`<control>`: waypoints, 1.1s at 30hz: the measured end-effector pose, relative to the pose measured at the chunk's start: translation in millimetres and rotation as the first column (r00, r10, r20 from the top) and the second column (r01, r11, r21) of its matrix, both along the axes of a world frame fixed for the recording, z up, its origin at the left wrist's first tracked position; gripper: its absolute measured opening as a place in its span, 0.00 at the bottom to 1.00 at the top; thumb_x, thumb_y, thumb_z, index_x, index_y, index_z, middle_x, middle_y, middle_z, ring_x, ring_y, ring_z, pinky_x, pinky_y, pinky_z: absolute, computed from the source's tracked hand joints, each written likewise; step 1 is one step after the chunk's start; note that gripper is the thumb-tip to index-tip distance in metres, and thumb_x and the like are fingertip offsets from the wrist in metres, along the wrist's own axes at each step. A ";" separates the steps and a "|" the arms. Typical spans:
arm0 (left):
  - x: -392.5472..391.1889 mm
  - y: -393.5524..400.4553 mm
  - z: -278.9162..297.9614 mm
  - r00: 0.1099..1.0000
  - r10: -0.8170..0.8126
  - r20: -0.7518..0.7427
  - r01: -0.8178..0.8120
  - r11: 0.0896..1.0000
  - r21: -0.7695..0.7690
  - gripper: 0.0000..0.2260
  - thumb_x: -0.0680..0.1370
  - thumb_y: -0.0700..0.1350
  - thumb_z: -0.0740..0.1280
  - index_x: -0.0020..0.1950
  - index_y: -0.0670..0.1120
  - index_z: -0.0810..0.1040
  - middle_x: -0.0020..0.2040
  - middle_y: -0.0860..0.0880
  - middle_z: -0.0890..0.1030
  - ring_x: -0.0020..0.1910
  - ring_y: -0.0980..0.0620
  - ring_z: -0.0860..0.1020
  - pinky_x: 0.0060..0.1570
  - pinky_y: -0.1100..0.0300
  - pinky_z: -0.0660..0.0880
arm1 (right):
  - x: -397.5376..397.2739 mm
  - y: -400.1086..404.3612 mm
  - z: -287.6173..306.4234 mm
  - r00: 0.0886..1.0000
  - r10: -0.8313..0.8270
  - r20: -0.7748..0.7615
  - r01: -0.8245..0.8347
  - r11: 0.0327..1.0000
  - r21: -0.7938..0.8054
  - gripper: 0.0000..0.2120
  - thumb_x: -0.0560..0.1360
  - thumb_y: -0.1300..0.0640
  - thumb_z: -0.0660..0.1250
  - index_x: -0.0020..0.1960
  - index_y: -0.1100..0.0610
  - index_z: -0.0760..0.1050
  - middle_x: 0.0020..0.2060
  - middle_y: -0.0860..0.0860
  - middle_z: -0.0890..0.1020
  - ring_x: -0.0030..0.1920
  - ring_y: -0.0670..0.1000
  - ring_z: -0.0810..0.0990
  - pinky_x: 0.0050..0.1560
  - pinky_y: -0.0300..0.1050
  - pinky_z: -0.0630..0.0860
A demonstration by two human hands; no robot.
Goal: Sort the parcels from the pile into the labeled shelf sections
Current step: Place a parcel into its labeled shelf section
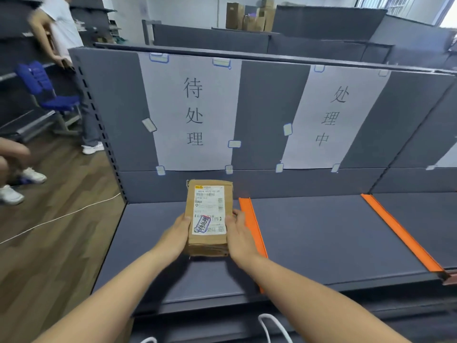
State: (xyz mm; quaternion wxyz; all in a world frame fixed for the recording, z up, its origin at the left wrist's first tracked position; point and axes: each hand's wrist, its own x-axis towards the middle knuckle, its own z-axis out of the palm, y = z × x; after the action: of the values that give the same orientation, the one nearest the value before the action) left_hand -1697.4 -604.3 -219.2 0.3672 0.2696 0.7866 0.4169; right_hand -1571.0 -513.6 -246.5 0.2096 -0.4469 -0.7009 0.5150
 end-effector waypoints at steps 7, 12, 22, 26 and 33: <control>-50.0 -24.6 -24.0 0.998 0.068 0.005 -0.068 0.998 0.003 0.14 0.84 0.53 0.49 0.61 0.54 0.73 0.54 0.52 0.78 0.55 0.51 0.75 0.55 0.57 0.67 | -47.2 -19.7 -8.1 0.994 0.089 0.060 -0.086 0.995 -0.049 0.19 0.82 0.43 0.48 0.68 0.49 0.62 0.59 0.53 0.79 0.58 0.55 0.76 0.61 0.54 0.72; -95.6 -34.3 -34.0 0.991 0.135 -0.024 -0.136 0.990 -0.037 0.15 0.83 0.54 0.50 0.56 0.54 0.75 0.56 0.50 0.78 0.57 0.47 0.76 0.60 0.53 0.71 | -86.2 -28.5 -6.7 0.986 0.159 0.041 -0.153 0.981 -0.116 0.22 0.82 0.45 0.49 0.74 0.48 0.61 0.64 0.50 0.76 0.62 0.54 0.74 0.64 0.51 0.70; -114.6 -39.2 -17.5 0.979 0.205 -0.002 -0.205 0.979 0.009 0.18 0.85 0.42 0.49 0.37 0.48 0.70 0.37 0.50 0.74 0.36 0.55 0.70 0.40 0.55 0.64 | -137.0 -34.0 -22.8 0.963 0.259 0.071 -0.241 0.951 -0.195 0.23 0.82 0.47 0.48 0.77 0.44 0.57 0.69 0.47 0.72 0.67 0.53 0.71 0.68 0.45 0.64; -143.6 -41.3 -43.3 0.990 0.126 -0.056 -0.129 0.989 -0.065 0.16 0.84 0.50 0.49 0.45 0.50 0.73 0.55 0.44 0.78 0.49 0.47 0.74 0.54 0.51 0.70 | -147.7 -32.6 -24.6 0.963 0.243 0.115 -0.219 0.957 -0.187 0.24 0.82 0.45 0.48 0.77 0.47 0.57 0.69 0.50 0.73 0.67 0.56 0.71 0.69 0.49 0.66; -166.6 -39.8 -56.9 0.989 0.079 -0.127 -0.097 0.985 -0.142 0.20 0.83 0.56 0.51 0.68 0.47 0.71 0.67 0.44 0.74 0.64 0.42 0.72 0.66 0.47 0.68 | -159.7 -27.9 -25.3 0.952 0.240 0.191 -0.203 0.960 -0.191 0.26 0.83 0.45 0.47 0.79 0.52 0.53 0.71 0.54 0.70 0.70 0.59 0.69 0.71 0.53 0.64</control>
State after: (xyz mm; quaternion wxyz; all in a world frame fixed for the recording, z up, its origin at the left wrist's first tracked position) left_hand -1864.0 -644.1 -276.0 0.3189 0.2314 0.8472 0.3565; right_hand -1730.7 -541.4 -271.8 0.0358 -0.4336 -0.7189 0.5421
